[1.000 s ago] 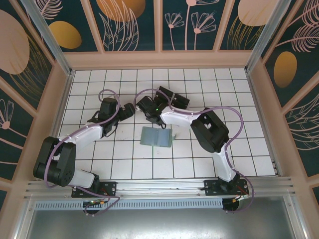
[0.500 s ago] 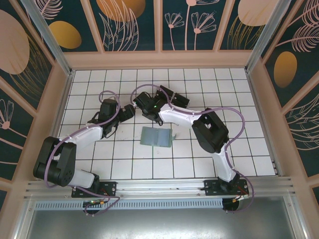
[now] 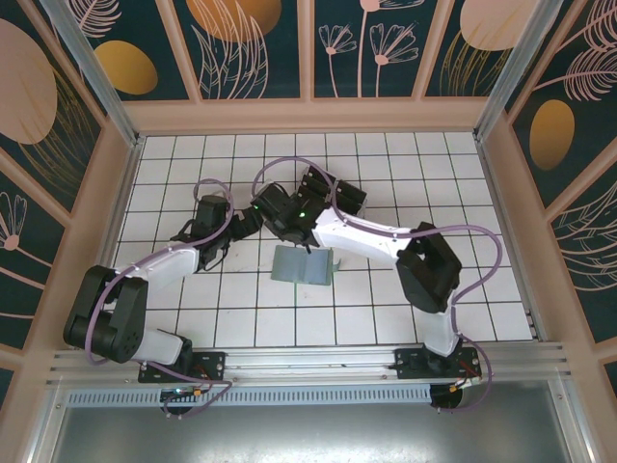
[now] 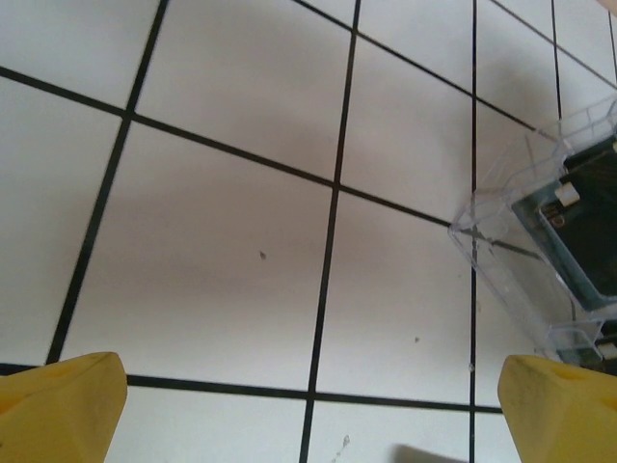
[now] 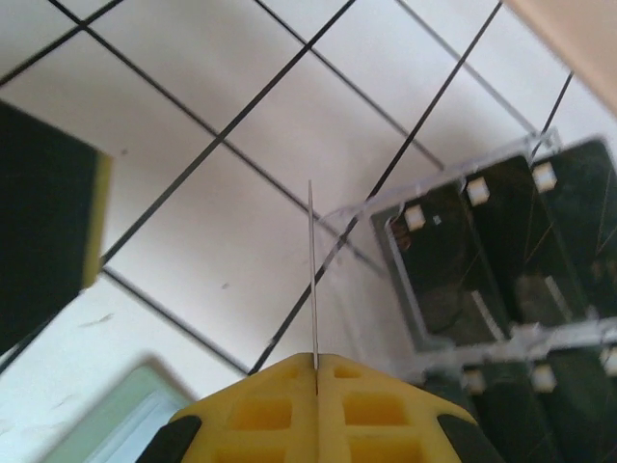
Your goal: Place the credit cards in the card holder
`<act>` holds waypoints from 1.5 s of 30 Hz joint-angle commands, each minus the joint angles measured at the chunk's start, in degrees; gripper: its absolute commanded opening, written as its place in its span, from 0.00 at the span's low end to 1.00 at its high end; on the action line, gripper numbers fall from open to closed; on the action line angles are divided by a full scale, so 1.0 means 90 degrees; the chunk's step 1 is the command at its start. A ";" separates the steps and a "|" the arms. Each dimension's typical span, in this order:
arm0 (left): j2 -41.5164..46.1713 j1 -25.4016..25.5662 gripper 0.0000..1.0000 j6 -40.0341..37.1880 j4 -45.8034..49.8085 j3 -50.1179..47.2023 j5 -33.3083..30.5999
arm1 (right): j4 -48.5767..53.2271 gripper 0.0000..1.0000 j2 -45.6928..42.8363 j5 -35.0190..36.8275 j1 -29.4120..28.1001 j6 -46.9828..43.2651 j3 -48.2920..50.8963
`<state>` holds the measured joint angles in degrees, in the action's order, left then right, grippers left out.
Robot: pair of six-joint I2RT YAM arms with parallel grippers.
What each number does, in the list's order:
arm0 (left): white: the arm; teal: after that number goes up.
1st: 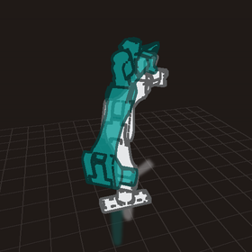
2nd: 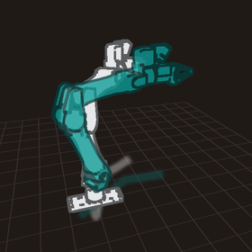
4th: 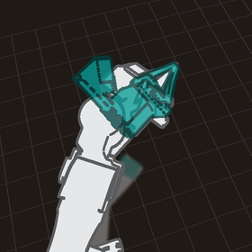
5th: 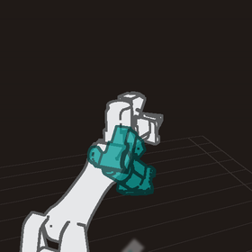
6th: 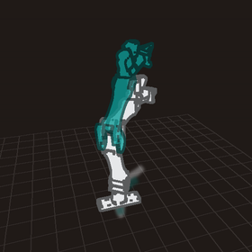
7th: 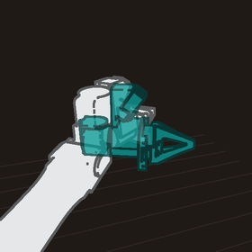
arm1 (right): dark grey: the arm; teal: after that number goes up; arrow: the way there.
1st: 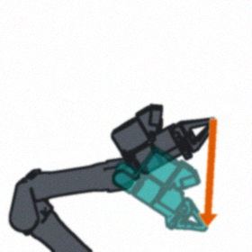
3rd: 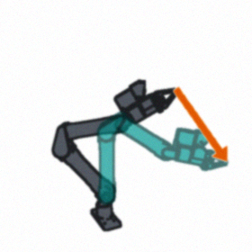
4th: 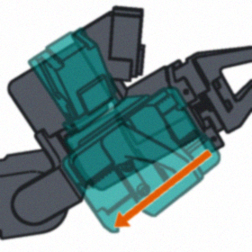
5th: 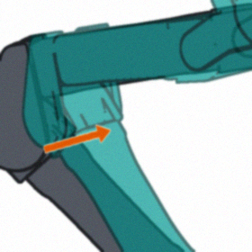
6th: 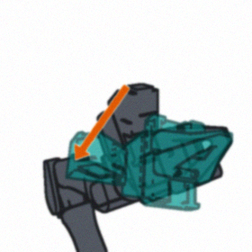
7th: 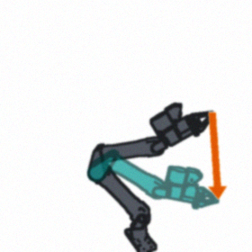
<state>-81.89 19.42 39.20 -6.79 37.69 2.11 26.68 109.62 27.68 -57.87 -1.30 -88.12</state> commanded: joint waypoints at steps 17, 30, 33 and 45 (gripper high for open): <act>-0.0641 0.1600 0.98 -0.0732 0.0946 0.0245 -0.1567 | -0.1551 0.00 -0.2187 -0.1259 -0.0113 0.3775 0.4016; -0.0699 0.2213 0.98 -0.0244 0.1027 -0.0236 -0.1777 | -0.1986 0.00 -0.2692 -0.1683 0.0295 0.3632 0.4598; -0.0674 0.2402 0.99 -0.0017 0.1079 -0.0371 -0.1779 | -0.2068 0.00 -0.2781 -0.1807 0.0373 0.3592 0.4613; -0.0114 0.2745 0.99 0.0098 0.1534 -0.0157 -0.2160 | -0.2536 0.00 -0.3281 -0.2436 0.0599 0.3712 0.4795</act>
<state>-85.12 43.72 40.14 2.74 34.22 -16.82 6.74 82.63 7.55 -52.90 30.87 -45.89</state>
